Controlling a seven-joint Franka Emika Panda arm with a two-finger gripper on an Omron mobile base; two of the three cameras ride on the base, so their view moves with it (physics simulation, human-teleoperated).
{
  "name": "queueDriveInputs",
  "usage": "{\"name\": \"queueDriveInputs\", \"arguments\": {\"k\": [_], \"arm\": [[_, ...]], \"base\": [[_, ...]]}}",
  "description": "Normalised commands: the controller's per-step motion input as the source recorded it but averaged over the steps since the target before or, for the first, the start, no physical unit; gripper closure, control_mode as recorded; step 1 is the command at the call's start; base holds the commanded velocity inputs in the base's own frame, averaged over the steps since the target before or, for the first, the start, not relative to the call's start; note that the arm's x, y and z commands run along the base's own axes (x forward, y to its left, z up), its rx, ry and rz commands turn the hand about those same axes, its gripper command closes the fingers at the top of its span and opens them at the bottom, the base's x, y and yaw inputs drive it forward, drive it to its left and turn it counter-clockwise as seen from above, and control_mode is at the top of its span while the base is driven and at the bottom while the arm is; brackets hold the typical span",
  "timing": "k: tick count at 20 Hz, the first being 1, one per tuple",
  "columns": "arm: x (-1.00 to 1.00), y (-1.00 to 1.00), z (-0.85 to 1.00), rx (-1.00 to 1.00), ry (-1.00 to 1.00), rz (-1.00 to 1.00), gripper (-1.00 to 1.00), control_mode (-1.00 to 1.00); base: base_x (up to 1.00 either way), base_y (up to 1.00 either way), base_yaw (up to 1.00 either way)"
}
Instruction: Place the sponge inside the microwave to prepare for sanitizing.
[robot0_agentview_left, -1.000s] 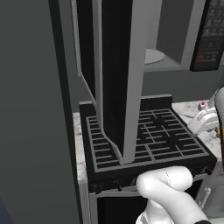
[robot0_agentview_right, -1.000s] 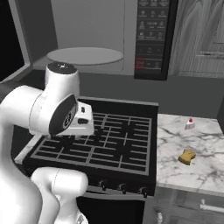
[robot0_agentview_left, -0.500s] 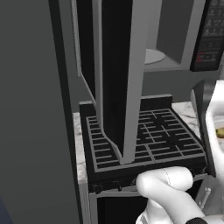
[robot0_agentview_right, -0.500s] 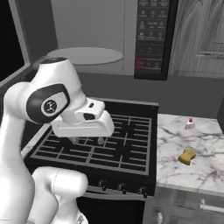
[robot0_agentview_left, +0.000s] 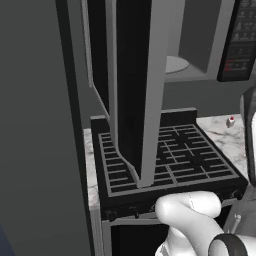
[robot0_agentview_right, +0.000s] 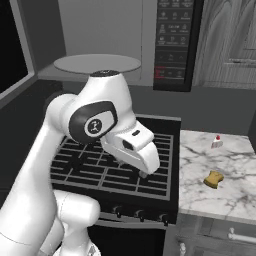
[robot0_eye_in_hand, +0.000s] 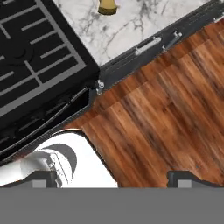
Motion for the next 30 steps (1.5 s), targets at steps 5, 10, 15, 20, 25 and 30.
{"name": "queueDriveInputs", "arguments": {"k": [5,10,15,20,25,30], "arm": [[0.01,-0.55,-0.12,0.00,-0.04,-0.37,-1.00,-1.00],[0.24,-0.40,-0.01,0.00,0.00,0.02,-1.00,-1.00],[0.24,-0.31,-0.09,0.01,0.00,0.02,-1.00,-1.00],[0.39,-0.29,-0.17,0.08,-0.04,0.03,-1.00,-1.00],[0.43,-0.41,-0.28,0.11,0.01,0.00,-1.00,-1.00],[0.28,-0.29,-0.45,0.01,0.00,0.02,-1.00,-1.00]], "base": [[0.00,0.00,0.00],[0.00,0.00,0.00],[0.00,0.00,0.00],[0.00,0.00,0.00],[0.00,0.00,0.00],[0.00,0.00,0.00]]}}
